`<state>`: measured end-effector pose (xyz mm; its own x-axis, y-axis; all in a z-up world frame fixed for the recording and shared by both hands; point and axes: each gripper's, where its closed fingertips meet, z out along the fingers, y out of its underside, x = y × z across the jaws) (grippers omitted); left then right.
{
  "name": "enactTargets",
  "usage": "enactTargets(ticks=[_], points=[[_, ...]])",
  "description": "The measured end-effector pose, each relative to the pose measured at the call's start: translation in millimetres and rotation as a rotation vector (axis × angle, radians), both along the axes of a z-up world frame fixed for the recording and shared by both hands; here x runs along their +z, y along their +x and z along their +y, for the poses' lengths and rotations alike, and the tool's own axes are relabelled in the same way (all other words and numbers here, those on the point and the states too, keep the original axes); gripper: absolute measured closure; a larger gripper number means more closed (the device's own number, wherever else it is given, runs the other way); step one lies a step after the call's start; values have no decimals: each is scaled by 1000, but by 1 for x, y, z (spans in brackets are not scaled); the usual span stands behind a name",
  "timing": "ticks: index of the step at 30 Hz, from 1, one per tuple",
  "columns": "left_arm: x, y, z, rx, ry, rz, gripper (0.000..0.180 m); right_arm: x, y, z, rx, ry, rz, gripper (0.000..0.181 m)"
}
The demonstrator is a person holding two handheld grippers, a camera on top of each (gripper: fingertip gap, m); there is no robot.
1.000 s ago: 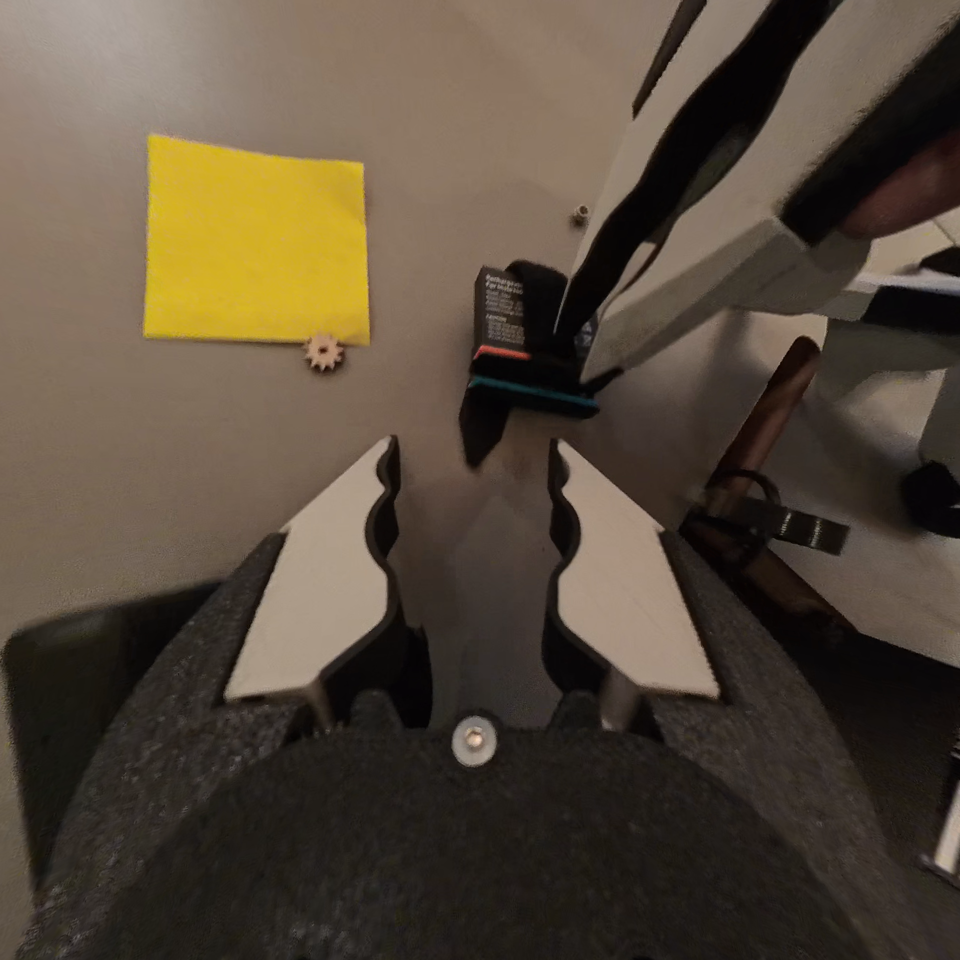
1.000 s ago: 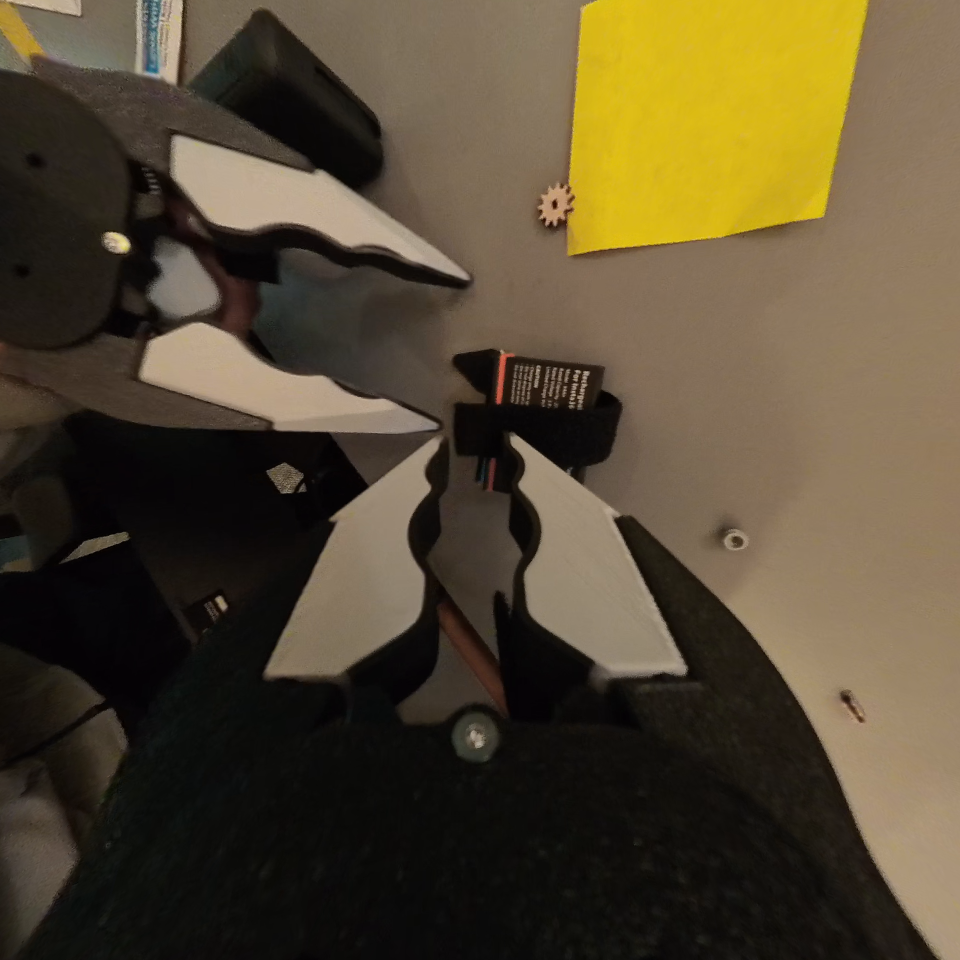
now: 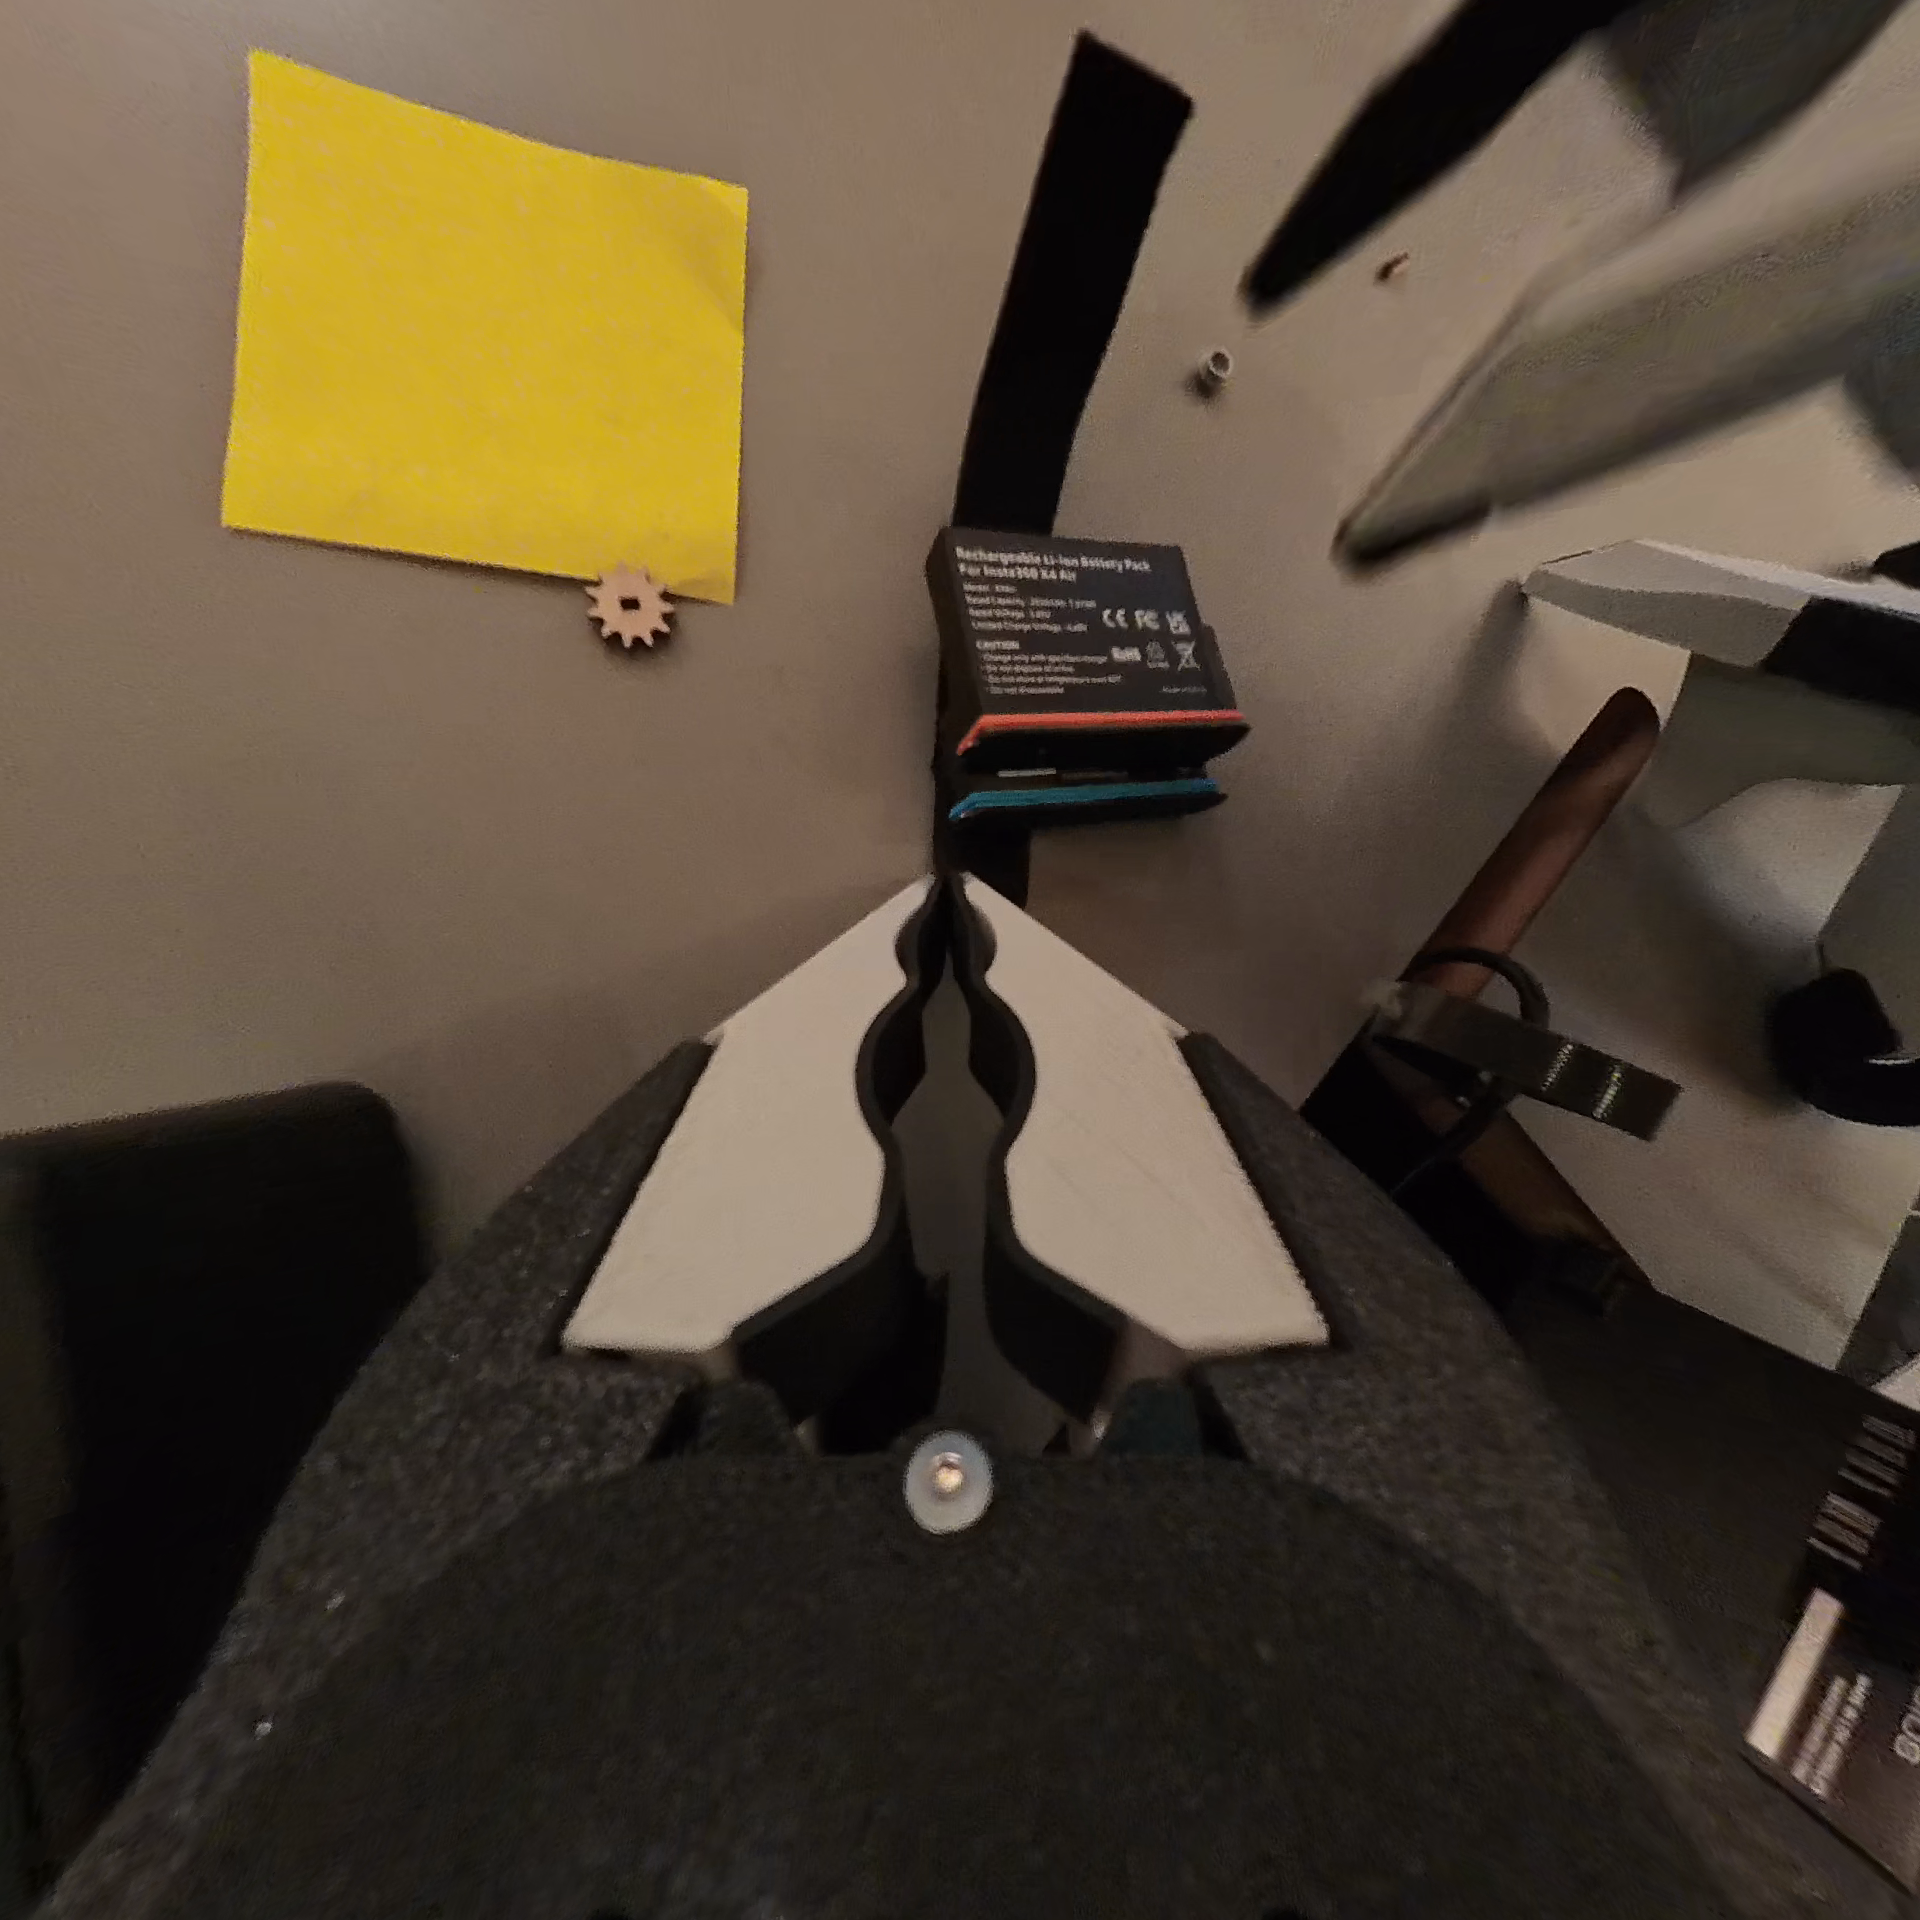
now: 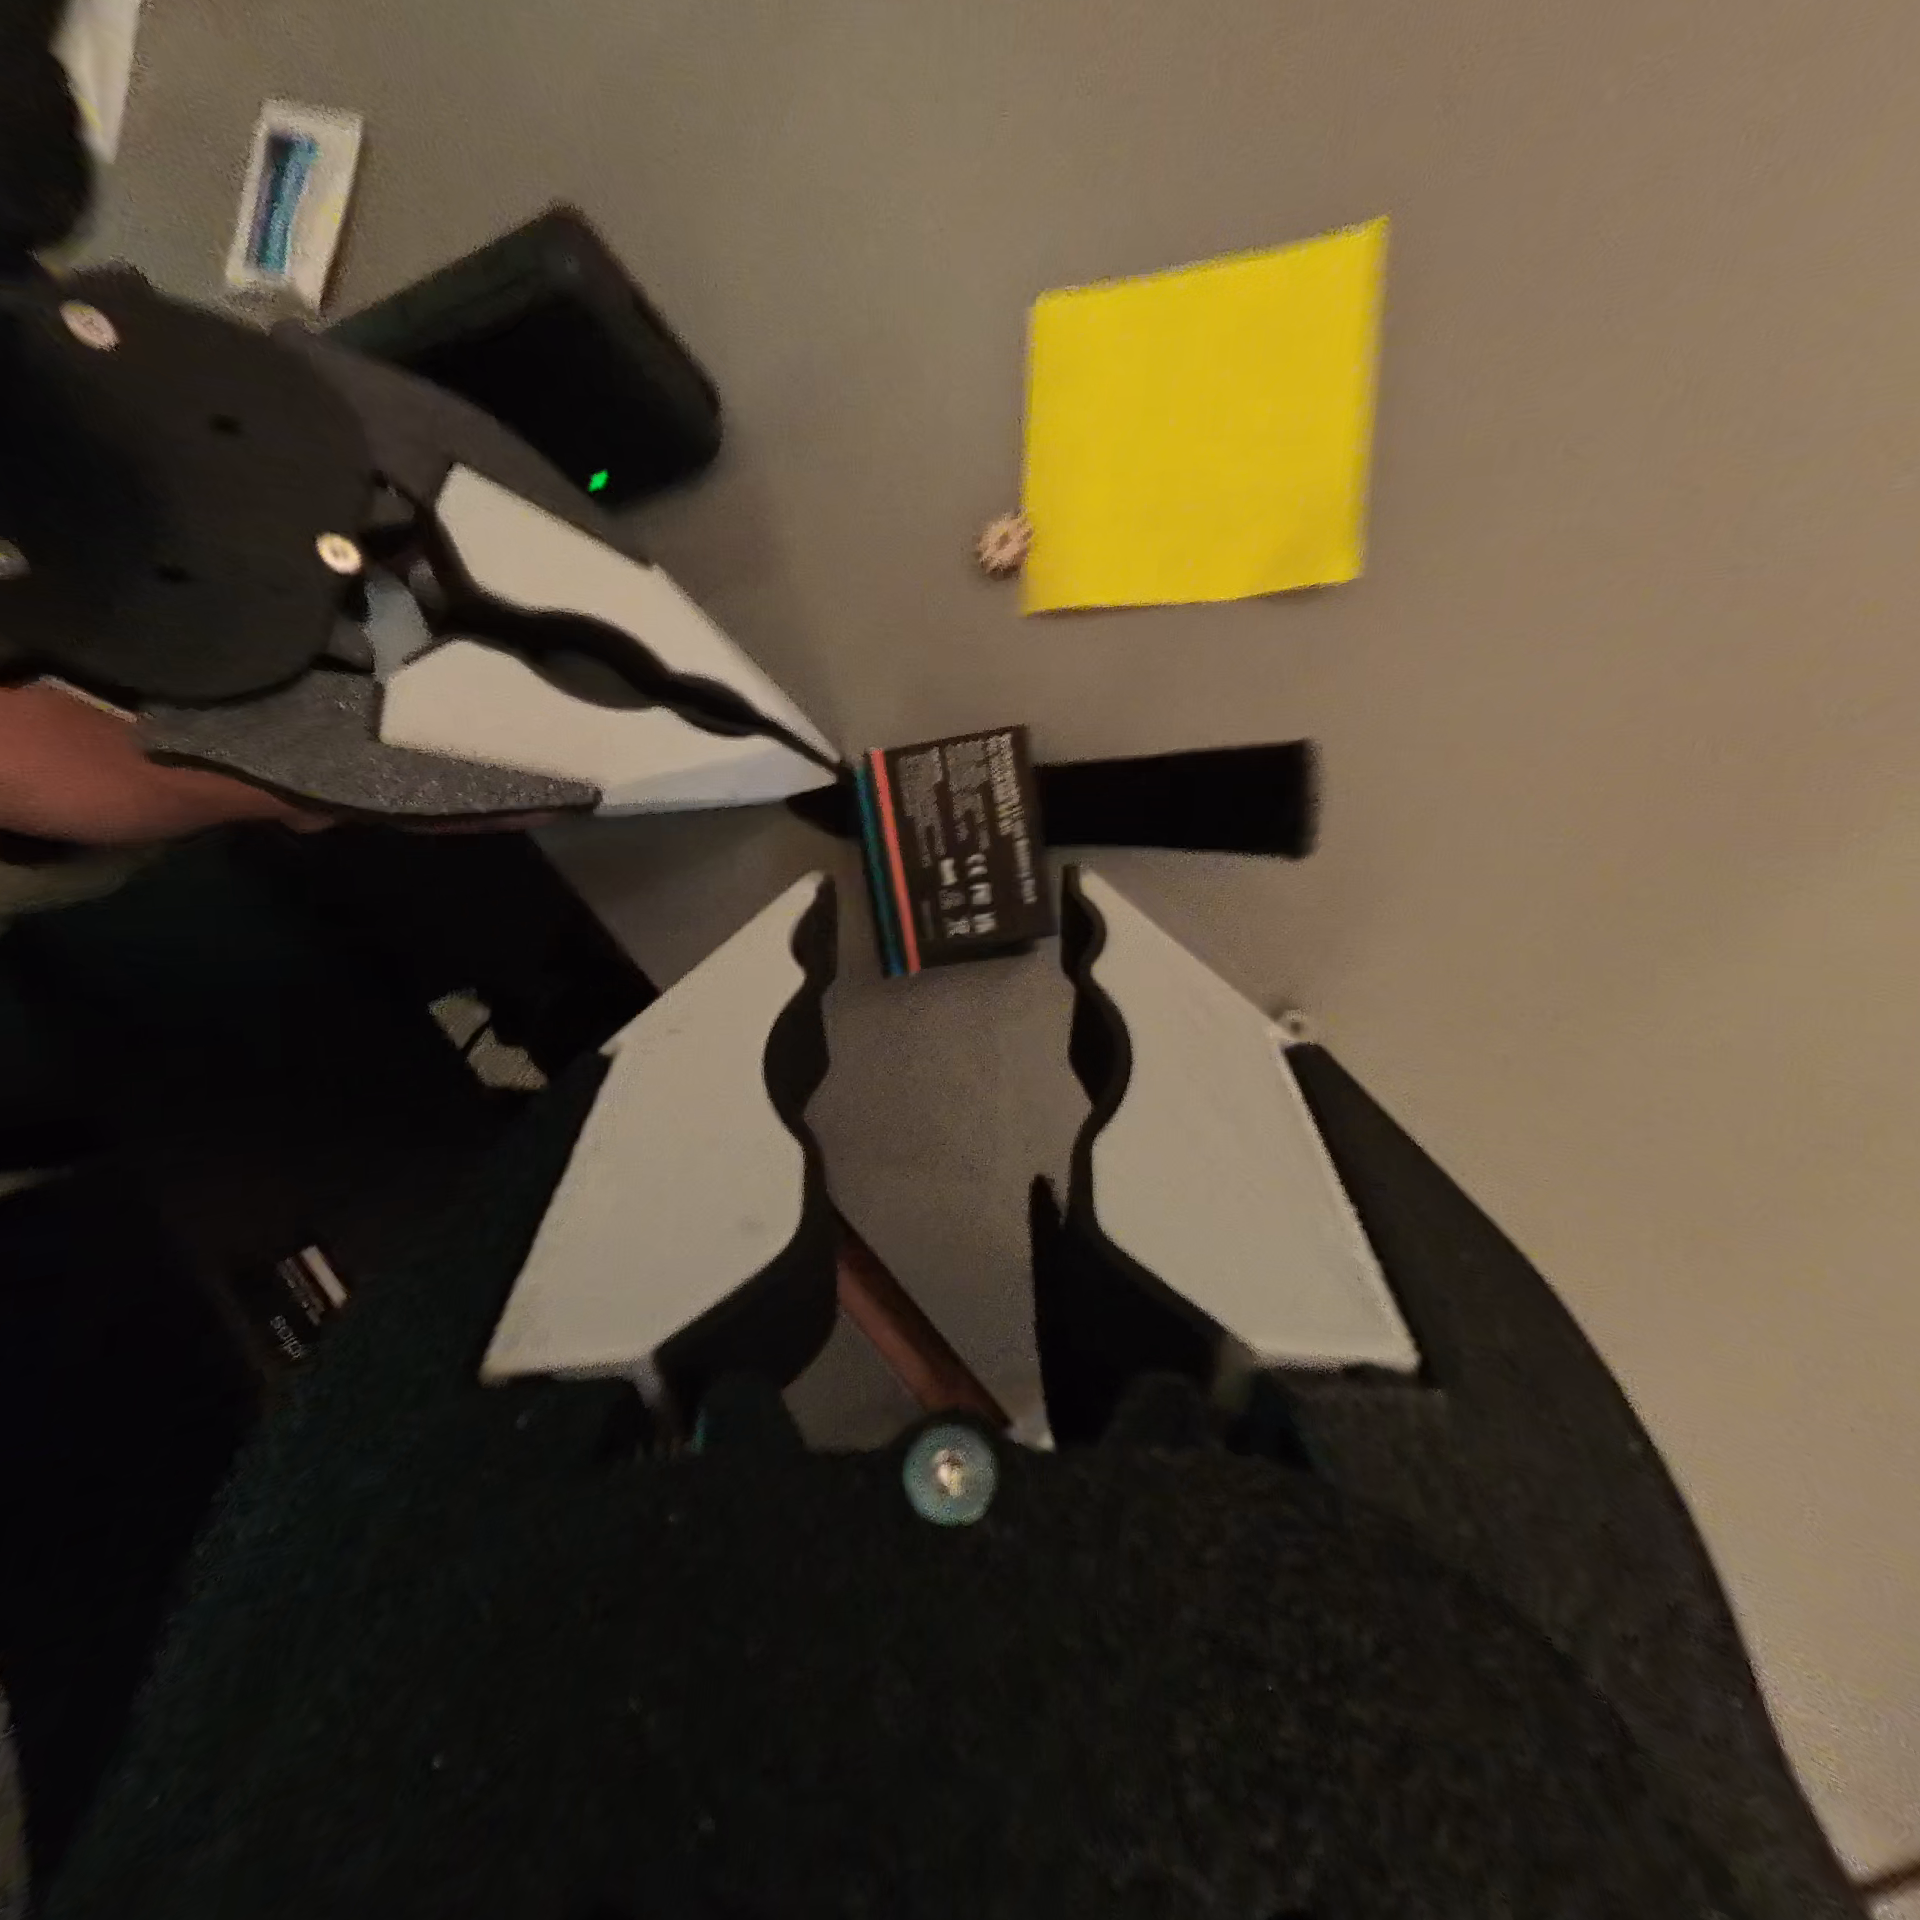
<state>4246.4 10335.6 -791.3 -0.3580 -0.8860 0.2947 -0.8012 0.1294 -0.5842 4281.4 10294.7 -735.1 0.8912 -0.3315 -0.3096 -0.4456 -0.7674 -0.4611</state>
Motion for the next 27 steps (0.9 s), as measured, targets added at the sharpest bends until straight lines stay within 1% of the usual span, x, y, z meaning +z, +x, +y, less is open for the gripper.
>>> enactTargets(ticks=[2,3,5,6,8,11,15,17,19,20,22,23,24,25,26,27], points=[[0,-3,0,13,-12,5,180,-26,-5,1,27,-80,-16,131],[0,-4,0,15,-16,7,180,-33,-3,4,34,-87,-28,131],[1,-7,0,18,-22,11,180,-43,-6,11,57,-80,29,134],[1,-9,0,20,-22,12,180,-47,-7,12,80,-94,42,131],[0,-12,1,25,-16,16,180,-48,-7,12,116,-102,43,139],[0,-18,4,45,-21,32,180,-46,9,3,76,-123,5,139],[2,-30,10,70,-9,45,180,-26,28,-14,-19,-101,-7,140],[7,-33,10,93,-33,39,180,-24,21,-24,6,-136,9,139],[12,-30,8,110,-56,16,180,-38,9,-39,42,-235,36,139],[14,-27,7,111,-59,3,177,-46,9,-46,48,-277,13,139],[14,-20,3,110,-50,-23,151,-55,6,-48,38,-286,13,140],[12,-17,0,98,-51,-24,149,-53,8,-47,27,-273,-1,139],[11,-14,-4,84,-52,-25,148,-52,9,-48,17,-280,-7,132],[8,-11,-6,75,-47,-24,147,-48,12,-47,11,-278,-36,117],[5,-9,-8,68,-42,-25,148,-39,15,-42,11,-252,-89,115],[6,-6,-10,62,-37,-43,148,-27,13,-31,28,-194,-130,116]])
